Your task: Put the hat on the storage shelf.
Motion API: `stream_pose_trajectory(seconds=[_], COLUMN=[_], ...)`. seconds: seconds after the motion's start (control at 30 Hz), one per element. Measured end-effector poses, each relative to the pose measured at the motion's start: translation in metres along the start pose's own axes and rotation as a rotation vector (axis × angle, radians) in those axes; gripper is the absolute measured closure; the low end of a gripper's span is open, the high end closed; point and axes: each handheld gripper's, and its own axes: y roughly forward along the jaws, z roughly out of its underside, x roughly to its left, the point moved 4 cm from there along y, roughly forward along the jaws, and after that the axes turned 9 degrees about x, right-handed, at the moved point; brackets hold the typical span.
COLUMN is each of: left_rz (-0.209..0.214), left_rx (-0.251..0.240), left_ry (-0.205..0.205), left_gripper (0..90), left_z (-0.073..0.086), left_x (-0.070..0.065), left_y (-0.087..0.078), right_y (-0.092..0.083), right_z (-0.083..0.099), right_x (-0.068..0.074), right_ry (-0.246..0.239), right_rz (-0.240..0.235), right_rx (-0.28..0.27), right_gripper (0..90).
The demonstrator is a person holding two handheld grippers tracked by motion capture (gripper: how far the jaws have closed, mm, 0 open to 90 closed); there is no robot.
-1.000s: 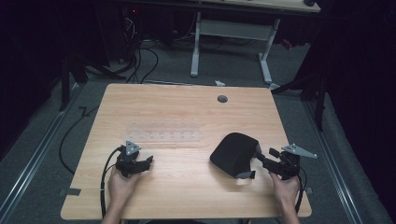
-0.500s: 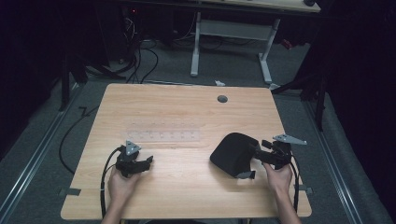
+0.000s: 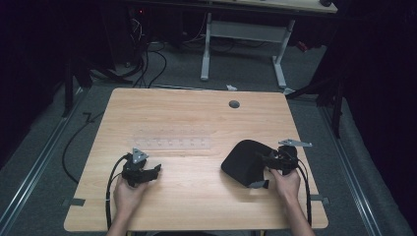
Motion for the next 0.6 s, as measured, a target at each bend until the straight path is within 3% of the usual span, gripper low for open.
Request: stream_pose_trajectory(seconds=[0.3,0.6], left_rz=[0.0,-0.001], left_rx=[0.001,0.002], left_ry=[0.001,0.002], left_gripper=[31.7,31.7], left_z=[0.0001,0.0001], left_x=[0.0001,0.0001], left_y=[-0.0001,-0.0001], right_y=[0.0086,0.0079], right_z=[0.0019,0.004], right_x=[-0.0036,-0.0014], right_ry=[-0.011,-0.058], right_rz=[-0.014,-0.026], right_rx=[0.016,0.016], right_gripper=[44.3,58.6])
